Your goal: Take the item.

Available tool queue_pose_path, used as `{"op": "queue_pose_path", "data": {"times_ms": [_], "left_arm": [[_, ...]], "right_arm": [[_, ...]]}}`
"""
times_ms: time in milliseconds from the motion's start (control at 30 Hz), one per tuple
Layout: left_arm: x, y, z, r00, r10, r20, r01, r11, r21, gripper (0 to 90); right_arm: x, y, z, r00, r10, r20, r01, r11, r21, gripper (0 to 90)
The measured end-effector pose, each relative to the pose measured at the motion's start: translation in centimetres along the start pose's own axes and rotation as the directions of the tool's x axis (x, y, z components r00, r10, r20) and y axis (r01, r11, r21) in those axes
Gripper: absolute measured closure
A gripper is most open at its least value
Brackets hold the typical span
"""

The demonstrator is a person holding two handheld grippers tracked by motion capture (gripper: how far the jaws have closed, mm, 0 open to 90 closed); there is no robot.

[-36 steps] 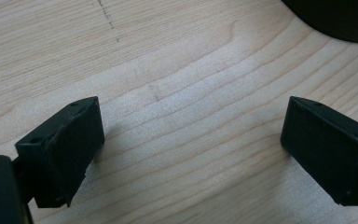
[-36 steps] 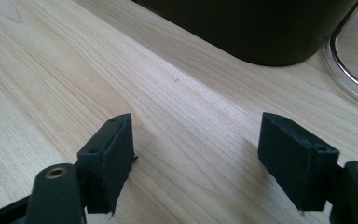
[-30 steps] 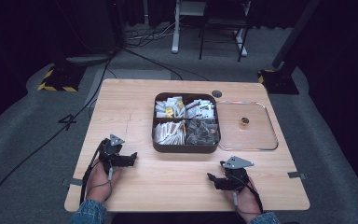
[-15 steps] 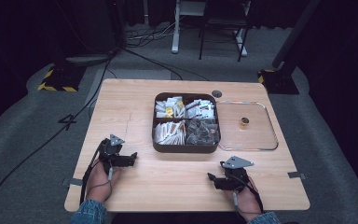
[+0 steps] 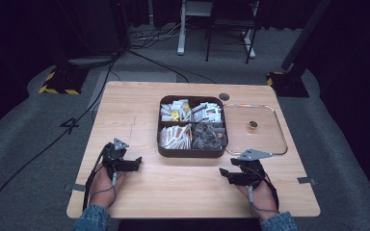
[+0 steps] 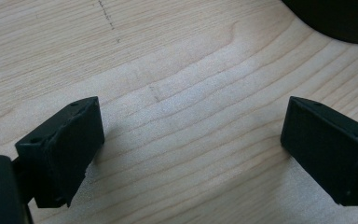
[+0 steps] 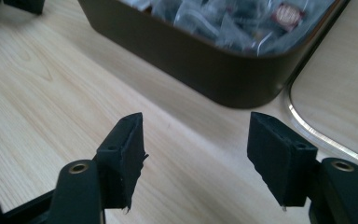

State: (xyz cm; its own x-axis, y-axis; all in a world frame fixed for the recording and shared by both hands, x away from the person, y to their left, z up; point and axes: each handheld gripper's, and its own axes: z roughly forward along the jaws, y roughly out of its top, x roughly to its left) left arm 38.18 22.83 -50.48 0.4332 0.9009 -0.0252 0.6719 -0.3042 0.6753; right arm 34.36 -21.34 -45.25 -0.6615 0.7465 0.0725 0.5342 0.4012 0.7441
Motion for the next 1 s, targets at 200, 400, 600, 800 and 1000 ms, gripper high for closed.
{"op": "queue_pose_path", "data": {"times_ms": [200,400,600,800,1000], "left_arm": [[0.0,0.0,0.0,1.0000,0.000,0.000,0.000,1.0000,0.000,6.3],[0.0,-0.1,0.0,1.0000,0.000,0.000,0.000,1.0000,-0.004,6.4],[0.0,-0.2,-0.2,1.0000,0.001,0.005,-0.001,1.0000,-0.003,6.2],[0.1,-0.3,-0.2,0.9999,0.008,0.007,-0.008,1.0000,-0.004,6.1],[0.1,-0.2,-0.2,1.0000,0.008,0.004,-0.008,1.0000,-0.002,6.0]], "right_arm": [[-0.5,2.1,-0.9,1.0000,-0.001,-0.004,0.000,0.999,-0.038,36.7],[-0.9,3.8,-0.8,0.9999,-0.004,-0.012,0.003,0.999,-0.047,36.8],[-2.2,6.2,0.3,0.9995,0.008,-0.029,-0.009,0.999,-0.040,36.9],[-3.3,8.1,1.6,0.9996,0.020,-0.021,-0.021,0.999,-0.043,37.5],[-4.3,10.2,3.0,0.9999,-0.004,0.012,0.004,0.999,-0.037,39.2]]}}
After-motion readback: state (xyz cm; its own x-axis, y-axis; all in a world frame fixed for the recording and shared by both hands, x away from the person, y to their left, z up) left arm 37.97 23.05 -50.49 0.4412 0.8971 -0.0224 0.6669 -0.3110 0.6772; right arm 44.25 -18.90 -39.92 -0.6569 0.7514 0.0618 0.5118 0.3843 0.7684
